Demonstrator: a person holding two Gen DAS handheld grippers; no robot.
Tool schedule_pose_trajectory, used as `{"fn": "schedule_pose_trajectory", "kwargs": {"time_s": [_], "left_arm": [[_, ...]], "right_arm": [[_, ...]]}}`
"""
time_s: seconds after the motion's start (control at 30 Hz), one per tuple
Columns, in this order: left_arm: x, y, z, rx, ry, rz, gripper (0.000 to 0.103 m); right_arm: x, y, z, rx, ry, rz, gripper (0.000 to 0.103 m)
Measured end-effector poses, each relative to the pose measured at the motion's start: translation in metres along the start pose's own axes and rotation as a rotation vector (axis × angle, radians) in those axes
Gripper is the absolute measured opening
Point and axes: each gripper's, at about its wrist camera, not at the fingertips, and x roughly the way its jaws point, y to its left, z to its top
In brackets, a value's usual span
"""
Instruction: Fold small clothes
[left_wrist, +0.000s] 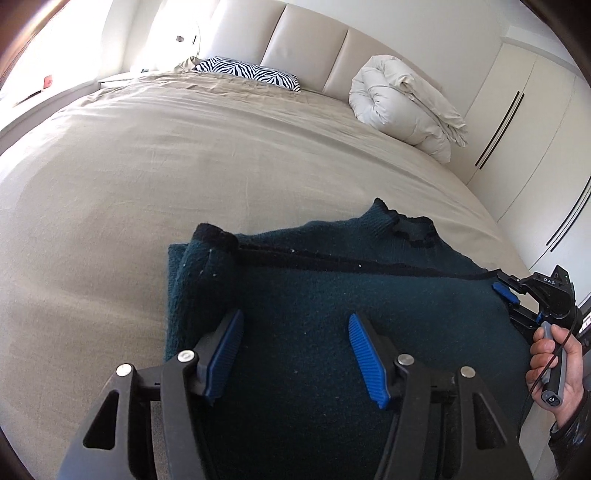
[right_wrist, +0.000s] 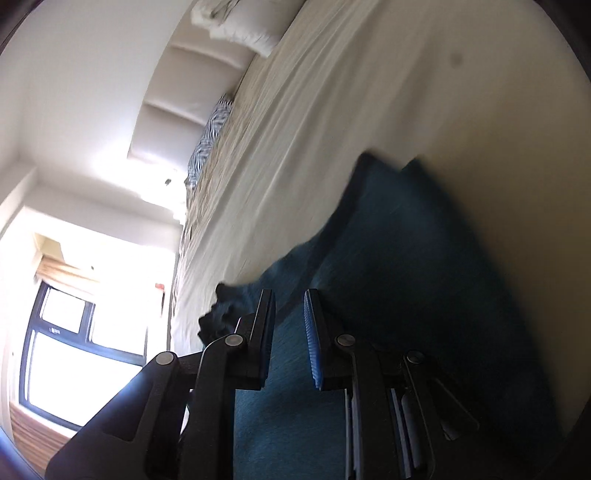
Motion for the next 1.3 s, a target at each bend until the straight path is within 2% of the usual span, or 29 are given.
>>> {"fn": "schedule_pose_trajectory", "kwargs": {"time_s": [0.07,0.13,0.2,0.27,0.33,0.43,0.5,0.57,0.67,0.77,0.9,0.93,0.97,1.0,1.03,1.13,1.2,1.27,1.3], "left_arm": [[0.001,0.003,-0.001,-0.006,-0.001,-0.016,0.062],[0.002,0.006,-0.001,-0.016,-0.005,-0.028,0.062],[0.002,0.006,-0.002,-0.014,-0.006,-0.027,0.062],[0.002,0.004,-0.003,-0.006,-0.007,-0.019,0.062],[0.001,0.004,-0.003,-0.005,-0.009,-0.016,0.062],[0.002,0.004,-0.003,-0.005,-0.007,-0.018,0.062],[0.002,0.004,-0.003,-0.004,-0.007,-0.017,0.062],[0.001,0.004,-0.003,-0.004,-0.007,-0.019,0.062],[0.001,0.005,-0.003,-0.008,-0.009,-0.026,0.062],[0.001,0.006,-0.004,-0.012,-0.012,-0.032,0.062],[0.0,0.009,-0.003,-0.023,-0.016,-0.046,0.062],[0.001,0.009,-0.003,-0.025,-0.017,-0.048,0.062],[0.0,0.01,-0.003,-0.028,-0.018,-0.049,0.062],[0.0,0.01,-0.002,-0.031,-0.016,-0.05,0.062],[0.0,0.01,-0.001,-0.036,-0.012,-0.051,0.063],[-0.01,0.011,0.004,-0.069,0.007,-0.067,0.064],[-0.03,0.015,0.002,-0.126,0.003,-0.078,0.067],[-0.058,0.02,-0.003,-0.162,-0.041,-0.096,0.075],[-0.074,0.022,-0.007,-0.173,-0.076,-0.09,0.082]], "right_arm": [[-0.02,-0.019,0.014,0.033,-0.058,-0.034,0.016],[-0.039,-0.031,0.02,0.082,-0.095,-0.033,0.016],[-0.06,-0.024,0.016,0.055,-0.15,-0.071,0.018],[-0.077,-0.006,0.003,-0.006,-0.148,-0.023,0.018],[-0.073,0.017,-0.022,-0.062,-0.077,0.043,0.018],[-0.034,0.057,-0.086,-0.181,0.11,0.088,0.019],[-0.011,0.067,-0.123,-0.261,0.224,0.068,0.019],[0.004,0.06,-0.144,-0.284,0.271,0.033,0.019],[-0.008,0.031,-0.135,-0.16,0.201,0.091,0.019],[-0.037,0.005,-0.108,-0.092,0.077,0.062,0.019],[-0.075,-0.009,-0.084,-0.081,-0.046,-0.016,0.02],[-0.084,-0.008,-0.084,-0.087,-0.071,-0.026,0.024],[-0.091,-0.005,-0.085,-0.098,-0.094,-0.042,0.041],[-0.103,-0.004,-0.085,-0.106,-0.117,-0.048,0.066],[-0.107,0.002,-0.09,-0.12,-0.141,-0.046,0.072],[-0.107,0.025,-0.102,-0.203,-0.113,-0.04,0.074],[-0.109,0.038,-0.108,-0.251,-0.083,-0.031,0.074],[-0.111,0.05,-0.116,-0.289,-0.045,-0.012,0.074],[-0.113,0.055,-0.124,-0.304,-0.025,-0.006,0.074]]}}
